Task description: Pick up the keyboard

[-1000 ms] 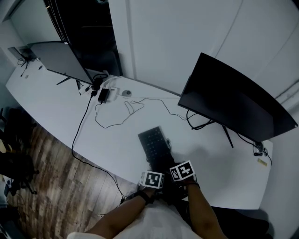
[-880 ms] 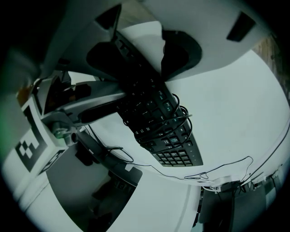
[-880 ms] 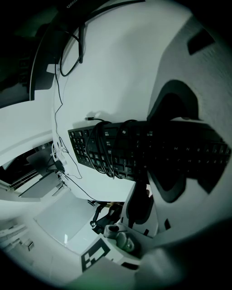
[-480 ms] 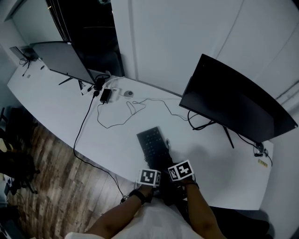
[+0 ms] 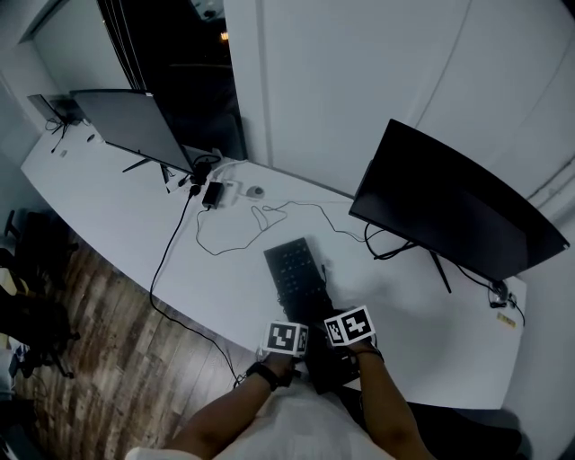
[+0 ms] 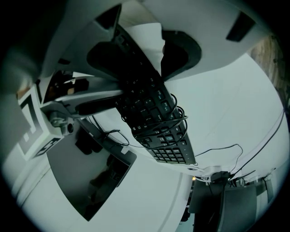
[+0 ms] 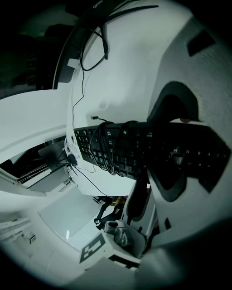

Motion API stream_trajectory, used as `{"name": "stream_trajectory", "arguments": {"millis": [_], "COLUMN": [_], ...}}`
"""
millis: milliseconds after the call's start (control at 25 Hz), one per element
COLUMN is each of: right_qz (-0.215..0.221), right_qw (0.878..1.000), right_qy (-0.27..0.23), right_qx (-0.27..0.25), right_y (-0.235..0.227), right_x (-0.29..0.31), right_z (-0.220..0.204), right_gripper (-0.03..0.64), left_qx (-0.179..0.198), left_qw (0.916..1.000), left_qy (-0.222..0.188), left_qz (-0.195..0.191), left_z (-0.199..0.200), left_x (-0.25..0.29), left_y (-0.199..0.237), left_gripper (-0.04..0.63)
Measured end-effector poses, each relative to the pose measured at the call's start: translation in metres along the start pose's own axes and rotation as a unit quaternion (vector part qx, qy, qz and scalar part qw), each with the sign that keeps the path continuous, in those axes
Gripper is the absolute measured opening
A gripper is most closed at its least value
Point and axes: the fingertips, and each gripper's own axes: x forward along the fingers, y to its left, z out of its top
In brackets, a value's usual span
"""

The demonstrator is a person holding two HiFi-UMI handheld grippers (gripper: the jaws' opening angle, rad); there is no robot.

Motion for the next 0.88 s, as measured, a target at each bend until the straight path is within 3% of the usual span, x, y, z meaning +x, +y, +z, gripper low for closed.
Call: {"name": "stream_trajectory", "arguments": {"millis": [560, 880], "right_qz": [-0.021, -0.032], "right_qw": [0.999, 0.999], "right_qy": [-0.031, -0.029], "right_qx": [0.006, -0.001], "right_y": [0.001, 0.001], "right_x": [-0.018, -0.024], "right_z": [0.010, 0.010], "right_gripper": [0.268, 0.247], "left_qx": [0.028, 0.024], "left_qw": [0.9995, 0.9996], "left_qy": [-0.012, -0.011], "left_qz": [0.001, -0.004], "left_z": [0.013, 0.012], "left_x": [-0.013, -0.014], "left_y": [-0.007, -0.009], "left_gripper": [0.235, 0.235]}}
